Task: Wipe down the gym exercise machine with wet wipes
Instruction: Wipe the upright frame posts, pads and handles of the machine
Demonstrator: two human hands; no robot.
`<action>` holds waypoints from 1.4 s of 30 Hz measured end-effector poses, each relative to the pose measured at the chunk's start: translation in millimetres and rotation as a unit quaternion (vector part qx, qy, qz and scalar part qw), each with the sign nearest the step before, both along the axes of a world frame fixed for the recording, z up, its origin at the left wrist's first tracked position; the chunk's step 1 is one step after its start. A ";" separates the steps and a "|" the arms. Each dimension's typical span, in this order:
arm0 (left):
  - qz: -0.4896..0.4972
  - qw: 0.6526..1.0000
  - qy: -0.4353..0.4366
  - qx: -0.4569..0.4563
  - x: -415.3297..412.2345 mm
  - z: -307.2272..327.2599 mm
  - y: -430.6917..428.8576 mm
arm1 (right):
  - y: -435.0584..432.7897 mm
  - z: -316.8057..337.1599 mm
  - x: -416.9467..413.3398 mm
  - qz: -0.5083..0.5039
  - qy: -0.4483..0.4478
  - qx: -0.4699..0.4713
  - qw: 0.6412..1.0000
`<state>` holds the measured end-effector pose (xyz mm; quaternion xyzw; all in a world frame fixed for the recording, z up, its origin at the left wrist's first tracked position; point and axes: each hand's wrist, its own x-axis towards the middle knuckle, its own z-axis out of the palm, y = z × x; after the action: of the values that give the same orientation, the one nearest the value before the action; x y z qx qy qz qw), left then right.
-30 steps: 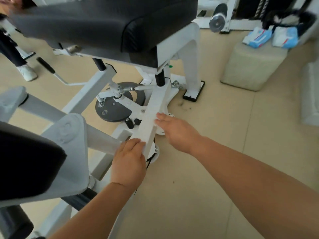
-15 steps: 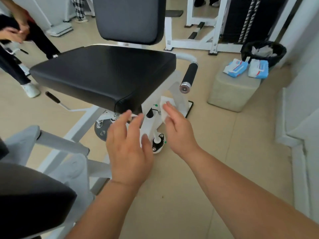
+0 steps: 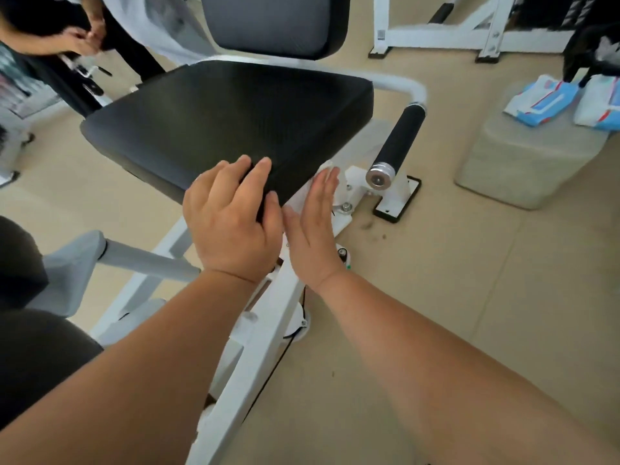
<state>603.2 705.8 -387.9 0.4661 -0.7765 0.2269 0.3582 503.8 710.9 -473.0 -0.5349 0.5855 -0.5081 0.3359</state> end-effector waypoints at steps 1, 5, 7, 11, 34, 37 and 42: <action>0.000 1.000 -0.007 -0.012 0.9 -1.0 -0.6 | -7.1 3.8 -8.1 -0.006 -0.035 0.003 0.999; -0.003 1.000 -0.009 -0.011 1.3 -2.4 -0.9 | -20.8 14.6 -26.6 -0.029 -0.095 0.011 0.995; -0.008 1.000 -0.008 -0.010 2.0 -2.0 0.9 | -7.9 7.2 -16.5 -0.012 -0.064 -0.003 0.998; -0.021 1.000 0.018 0.009 1.2 -1.2 1.8 | 23.7 -11.6 2.9 0.063 0.018 -0.004 0.998; 0.012 0.997 0.081 0.000 -17.4 3.4 5.7 | -21.8 10.8 -36.5 -0.014 -0.077 0.017 0.997; 0.029 0.999 -0.013 0.013 -18.4 12.1 13.7 | -40.5 0.2 -50.4 -0.024 -0.078 -0.010 0.997; 0.047 0.968 -0.222 0.107 -54.9 26.1 17.1 | -61.6 -21.0 -65.6 -0.049 -0.074 -0.093 0.992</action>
<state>548.4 722.9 -361.8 0.4753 -0.8337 0.2567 0.1144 438.2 649.3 -494.0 -0.4954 0.5348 -0.6145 0.3016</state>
